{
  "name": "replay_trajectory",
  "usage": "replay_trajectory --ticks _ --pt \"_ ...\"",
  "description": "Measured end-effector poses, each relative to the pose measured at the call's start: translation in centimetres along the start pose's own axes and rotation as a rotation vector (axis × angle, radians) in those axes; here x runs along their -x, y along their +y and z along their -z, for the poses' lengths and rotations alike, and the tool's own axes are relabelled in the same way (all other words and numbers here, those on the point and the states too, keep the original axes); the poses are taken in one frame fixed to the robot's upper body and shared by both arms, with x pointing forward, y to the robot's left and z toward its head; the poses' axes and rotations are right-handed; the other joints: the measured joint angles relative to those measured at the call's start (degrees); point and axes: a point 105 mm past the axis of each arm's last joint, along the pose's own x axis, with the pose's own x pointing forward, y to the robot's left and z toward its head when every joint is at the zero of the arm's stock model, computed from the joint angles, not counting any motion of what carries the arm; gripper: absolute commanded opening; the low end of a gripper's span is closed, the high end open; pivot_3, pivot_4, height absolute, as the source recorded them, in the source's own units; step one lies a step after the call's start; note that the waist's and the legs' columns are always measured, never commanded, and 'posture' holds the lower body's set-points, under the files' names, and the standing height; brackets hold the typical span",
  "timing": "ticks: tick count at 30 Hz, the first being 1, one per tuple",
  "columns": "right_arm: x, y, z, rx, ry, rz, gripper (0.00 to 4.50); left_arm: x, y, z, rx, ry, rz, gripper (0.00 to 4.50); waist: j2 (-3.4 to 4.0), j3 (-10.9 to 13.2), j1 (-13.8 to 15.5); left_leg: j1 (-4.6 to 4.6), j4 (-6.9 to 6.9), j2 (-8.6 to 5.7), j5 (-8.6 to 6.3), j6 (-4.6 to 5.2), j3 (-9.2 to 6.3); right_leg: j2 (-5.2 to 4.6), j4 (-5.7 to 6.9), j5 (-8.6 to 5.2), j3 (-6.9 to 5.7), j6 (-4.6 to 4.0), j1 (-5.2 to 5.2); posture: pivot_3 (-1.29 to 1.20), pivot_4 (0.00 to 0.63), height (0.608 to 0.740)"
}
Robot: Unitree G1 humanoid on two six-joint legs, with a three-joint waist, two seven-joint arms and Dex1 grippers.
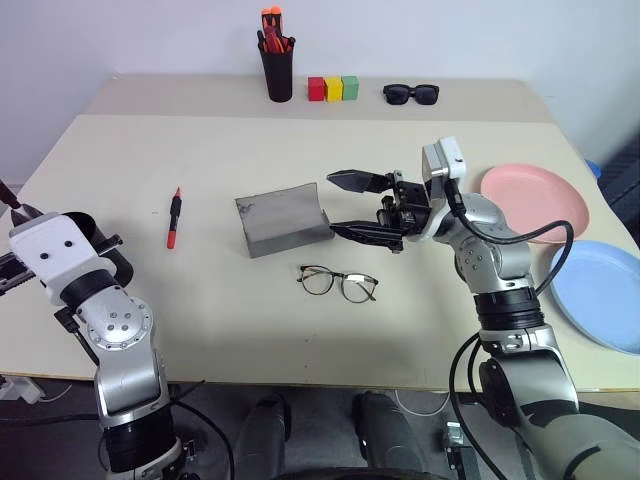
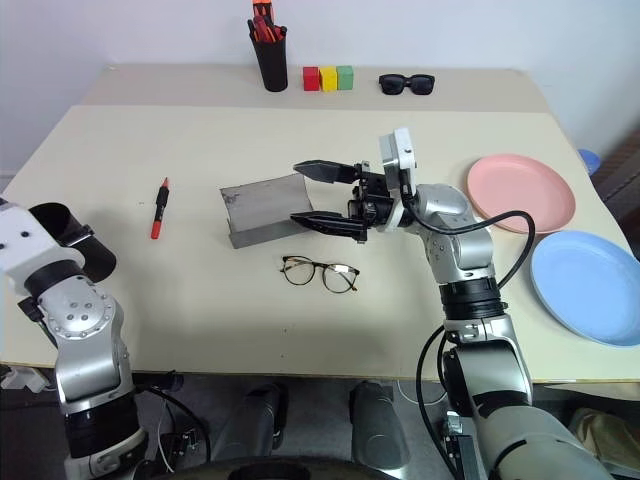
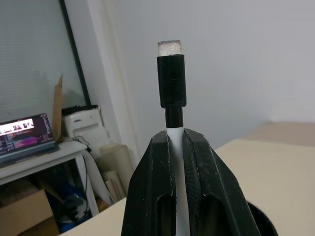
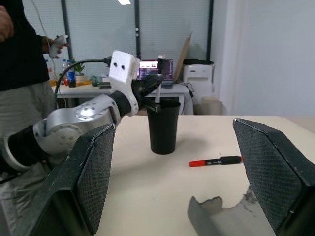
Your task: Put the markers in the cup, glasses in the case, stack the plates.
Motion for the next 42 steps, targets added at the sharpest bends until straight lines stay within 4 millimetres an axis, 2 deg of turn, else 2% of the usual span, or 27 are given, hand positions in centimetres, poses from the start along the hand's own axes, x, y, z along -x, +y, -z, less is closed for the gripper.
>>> replay_trajectory --ticks 10,13,19,23,26,31,35,38,42 --pt "0.3 0.0 0.5 -0.005 0.008 0.009 3.92 0.1 -0.4 1.2 -0.011 0.027 0.014 0.01 0.0 0.0 0.0 0.0 -0.01 0.0 0.0 0.0 0.0 0.0 0.0 0.0 0.0 0.0 0.0 0.0 0.15 0.74" --pt "0.4 -0.1 0.7 0.0 0.01 0.014 3.92 0.3 -0.6 1.5 -0.007 0.034 0.017 1.03 0.0 0.0 0.0 0.0 0.0 0.0 0.0 0.0 0.0 0.0 0.0 0.0 0.0 0.0 0.0 0.0 0.15 0.74" --pt "0.5 -0.1 0.8 0.008 0.015 0.015 3.92 0.5 -0.8 1.8 -0.001 0.049 0.027 3.96 0.0 0.0 0.0 0.0 -0.01 0.0 0.0 0.0 0.0 0.0 0.0 0.0 -0.01 0.0 0.0 0.0 0.15 0.74" --pt "0.8 -0.2 1.1 0.003 0.017 0.017 3.92 0.5 -1.2 1.7 0.025 0.053 0.061 3.96 0.0 0.0 0.0 0.0 0.0 0.0 0.0 0.0 0.0 0.0 0.0 0.0 -0.01 0.0 0.0 0.0 0.15 0.74" --pt "1.3 -0.4 1.5 0.005 0.024 0.021 3.92 0.1 -1.8 0.6 0.083 0.054 0.091 3.96 0.0 0.0 0.0 0.0 0.01 0.0 0.0 0.0 0.0 0.0 0.0 0.0 -0.01 0.0 0.01 0.0 0.15 0.74" --pt "2.0 -0.7 2.4 -0.007 0.03 0.03 3.92 -1.8 -3.5 -3.6 0.204 0.052 0.147 3.96 -0.01 0.0 0.0 0.01 0.03 0.0 0.0 0.0 -0.03 0.02 0.01 0.0 -0.05 0.0 0.04 0.0 0.15 0.74" --pt "2.6 -1.0 3.1 -0.006 0.04 0.044 3.92 -4.1 -5.3 -6.2 0.235 0.135 0.205 3.96 -0.01 0.0 -0.3 0.0 0.04 0.0 0.0 0.0 -0.07 0.06 0.03 0.0 -0.08 0.01 0.04 0.0 0.15 0.74" --pt "2.8 -1.2 3.0 0.009 0.041 0.048 3.92 -5.7 -6.8 -6.4 0.226 0.298 0.255 3.96 -0.01 0.0 -0.4 0.02 -0.02 0.01 0.01 -0.01 -0.1 0.07 0.04 0.0 -0.1 0.02 0.03 0.0 0.15 0.74" --pt "2.9 -1.3 3.1 0.024 0.043 0.052 3.92 -7.2 -9.3 -4.7 0.138 0.577 0.365 3.96 -0.01 0.0 -0.5 0.03 -0.03 0.0 0.01 -0.01 -0.12 0.08 0.02 -0.01 -0.12 0.03 0.03 0.0 0.15 0.74"
